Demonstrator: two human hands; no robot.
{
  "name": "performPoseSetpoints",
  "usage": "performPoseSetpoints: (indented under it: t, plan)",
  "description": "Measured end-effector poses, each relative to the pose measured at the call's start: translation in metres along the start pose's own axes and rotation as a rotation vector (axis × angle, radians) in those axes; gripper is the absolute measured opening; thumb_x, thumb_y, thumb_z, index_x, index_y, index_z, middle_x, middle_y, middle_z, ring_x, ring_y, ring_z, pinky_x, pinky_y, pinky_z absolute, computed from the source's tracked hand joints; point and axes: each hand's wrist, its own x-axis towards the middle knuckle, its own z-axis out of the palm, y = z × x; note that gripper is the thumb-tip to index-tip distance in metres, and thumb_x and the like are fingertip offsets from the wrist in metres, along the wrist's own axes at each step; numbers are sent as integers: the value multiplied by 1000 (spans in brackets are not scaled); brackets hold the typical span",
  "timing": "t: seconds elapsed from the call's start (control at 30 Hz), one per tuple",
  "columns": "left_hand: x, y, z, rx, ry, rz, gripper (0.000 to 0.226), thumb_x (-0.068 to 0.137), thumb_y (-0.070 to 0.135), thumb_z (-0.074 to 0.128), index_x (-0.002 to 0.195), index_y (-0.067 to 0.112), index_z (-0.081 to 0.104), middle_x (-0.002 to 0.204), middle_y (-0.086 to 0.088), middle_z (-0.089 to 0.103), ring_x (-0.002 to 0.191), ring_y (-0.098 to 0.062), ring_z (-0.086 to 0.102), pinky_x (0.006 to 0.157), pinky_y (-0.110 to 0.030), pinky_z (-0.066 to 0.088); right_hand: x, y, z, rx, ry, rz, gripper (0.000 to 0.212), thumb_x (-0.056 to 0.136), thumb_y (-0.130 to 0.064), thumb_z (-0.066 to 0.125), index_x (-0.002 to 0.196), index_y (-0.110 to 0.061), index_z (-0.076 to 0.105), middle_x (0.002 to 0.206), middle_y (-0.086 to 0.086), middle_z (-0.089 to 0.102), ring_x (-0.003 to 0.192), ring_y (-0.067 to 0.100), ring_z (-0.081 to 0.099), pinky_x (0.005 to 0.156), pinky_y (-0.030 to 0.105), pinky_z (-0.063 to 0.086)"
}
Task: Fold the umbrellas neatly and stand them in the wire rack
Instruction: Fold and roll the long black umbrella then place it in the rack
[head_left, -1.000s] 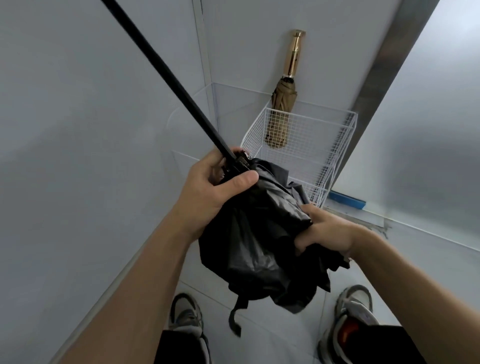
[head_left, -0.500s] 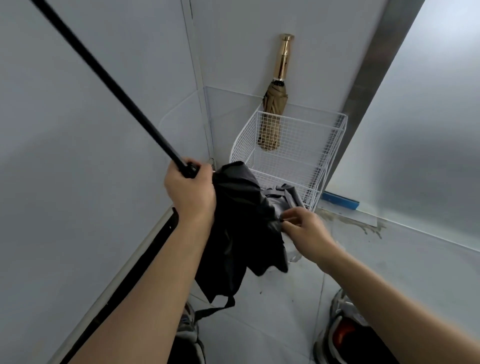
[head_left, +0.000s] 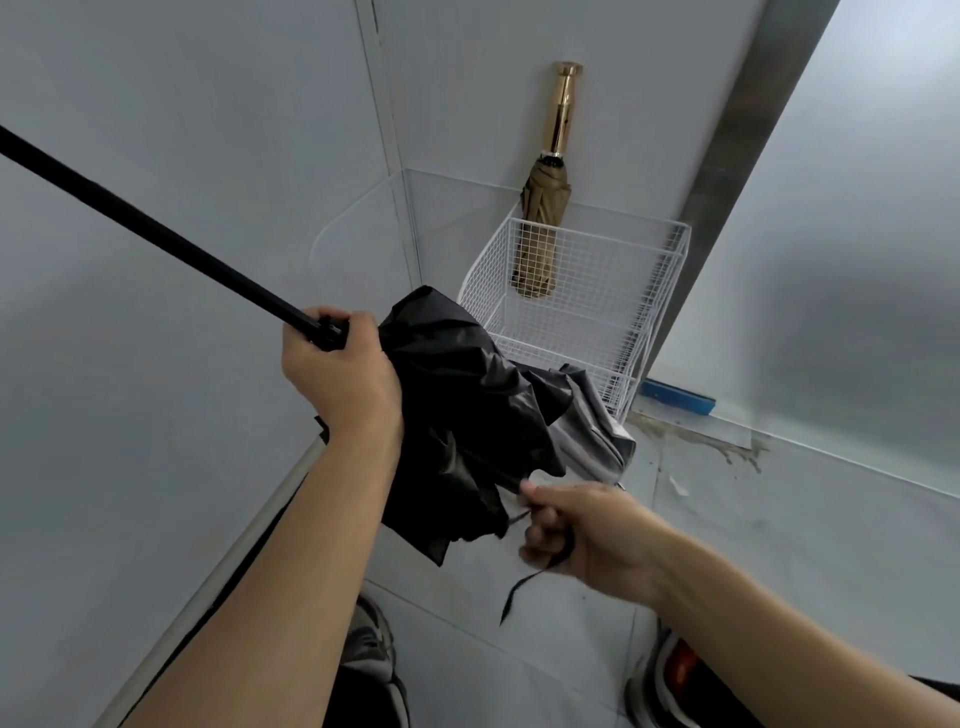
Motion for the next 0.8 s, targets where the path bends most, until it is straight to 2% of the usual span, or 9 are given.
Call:
performPoseSetpoints:
  t: [0.13,0.27,0.33,0.43,0.5,0.57,0.63,0.7,0.8]
  plan:
    - [2,-5,-4,17,-42,-1,29,85,-6,60,73,18,48,69,3,51,48,2,50,54,-10,41,-10,-36,-14,231,24,-95,15,78,-9,68,67,-13,61,52,-2,46,40,8,49,49,26,56]
    - [2,-9,-7,51,-100,-52,31,83,-7,57,72,20,48,67,4,49,48,0,46,52,-14,41,-16,-63,-38,426,-41,-151,13,73,-11,75,73,-15,63,52,-8,43,35,1,42,40,16,48]
    - [-1,-10,-6,87,-134,-73,31,84,-8,56,71,18,47,66,2,46,44,1,44,47,-13,39,-17,-71,-52,490,-119,-204,35,53,-4,92,75,-15,68,53,-9,43,35,2,42,40,16,48]
    - [-10,-14,-5,159,-186,-78,30,83,-8,57,71,18,47,63,3,45,41,1,43,45,-12,36,-19,-80,-64,541,-144,-261,56,34,0,98,80,-15,71,55,-9,44,36,2,43,41,17,49]
    - [-16,-16,-4,193,-216,-90,28,82,-8,58,72,17,49,61,4,45,41,1,42,44,-12,35,-20,-85,-67,566,-88,-249,39,54,-3,92,83,-15,70,55,-9,45,38,1,44,41,15,49]
    - [-20,-17,-4,209,-232,-99,28,81,-8,59,71,17,52,60,4,45,42,1,42,44,-12,35,-18,-86,-68,596,-7,-250,4,85,-11,68,88,-14,69,56,-9,48,44,0,46,40,14,48]
    - [-23,-18,-2,210,-238,-104,29,80,-9,59,70,18,54,60,5,46,42,1,42,45,-12,36,-13,-85,-68,598,-1,-284,15,94,-9,53,96,-10,67,62,-6,58,49,1,54,44,15,50]
    - [-24,-20,-1,205,-235,-125,28,80,-9,59,71,18,55,59,5,46,41,1,42,44,-13,36,-11,-83,-66,552,-9,-320,22,87,-3,53,104,-8,66,77,0,70,58,7,65,52,18,54]
    - [-23,-24,0,220,-222,-159,28,79,-8,60,71,19,56,61,4,49,43,1,44,46,-15,38,-9,-82,-72,434,35,-379,29,90,-4,56,118,-12,61,108,8,74,90,20,74,74,31,60]
